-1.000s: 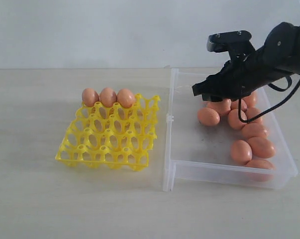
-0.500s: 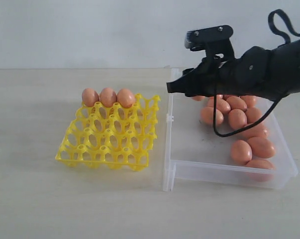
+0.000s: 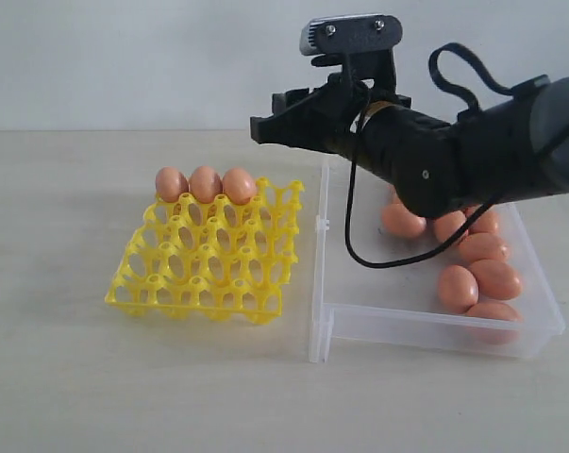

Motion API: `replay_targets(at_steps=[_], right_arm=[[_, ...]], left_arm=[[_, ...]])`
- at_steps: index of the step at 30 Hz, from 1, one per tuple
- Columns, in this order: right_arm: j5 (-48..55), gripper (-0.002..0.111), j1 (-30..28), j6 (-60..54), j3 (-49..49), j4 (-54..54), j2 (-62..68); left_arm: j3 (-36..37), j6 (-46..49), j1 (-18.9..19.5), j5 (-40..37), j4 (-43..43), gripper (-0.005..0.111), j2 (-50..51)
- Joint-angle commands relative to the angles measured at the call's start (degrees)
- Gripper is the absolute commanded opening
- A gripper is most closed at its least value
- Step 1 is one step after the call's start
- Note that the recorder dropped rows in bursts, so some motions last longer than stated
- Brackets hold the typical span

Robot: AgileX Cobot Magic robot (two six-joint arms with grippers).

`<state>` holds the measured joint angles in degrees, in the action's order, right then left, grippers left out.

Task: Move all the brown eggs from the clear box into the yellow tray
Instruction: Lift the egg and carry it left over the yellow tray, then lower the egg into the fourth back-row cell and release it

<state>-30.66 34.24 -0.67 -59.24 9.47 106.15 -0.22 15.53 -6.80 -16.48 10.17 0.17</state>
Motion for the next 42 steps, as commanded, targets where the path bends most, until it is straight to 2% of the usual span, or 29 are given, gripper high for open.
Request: replay_targets(at_steps=[1,5,11,18,27,31,42], right_arm=[[-10.51,0.0,0.05,8.13,0.28,-8.41,4.09],[-19.31,0.0,0.05,12.17,0.28,-9.79,8.69],[-30.13,0.0,0.05,12.29,-0.13,-9.79,16.29],[-29.44,0.0,0.05,12.29,-6.0,-11.47,22.19],[-20.55,0.0,-0.05,11.68,-12.77,-8.24,24.85],[-18.72,0.0,-0.05,8.72,-12.91,-4.53,24.97],[-18.1,0.0,-0.05,7.21,-12.91,-3.57,26.82]], left_arm=[[0.22,0.01,-0.34,0.23,-0.09,0.004,-0.17],[0.22,0.01,-0.34,0.23,-0.09,0.004,-0.17],[0.22,0.01,-0.34,0.23,-0.09,0.004,-0.17],[0.22,0.01,-0.34,0.23,-0.09,0.004,-0.17],[0.22,0.01,-0.34,0.23,-0.09,0.004,-0.17],[0.22,0.01,-0.34,0.23,-0.09,0.004,-0.17],[0.22,0.01,-0.34,0.23,-0.09,0.004,-0.17]])
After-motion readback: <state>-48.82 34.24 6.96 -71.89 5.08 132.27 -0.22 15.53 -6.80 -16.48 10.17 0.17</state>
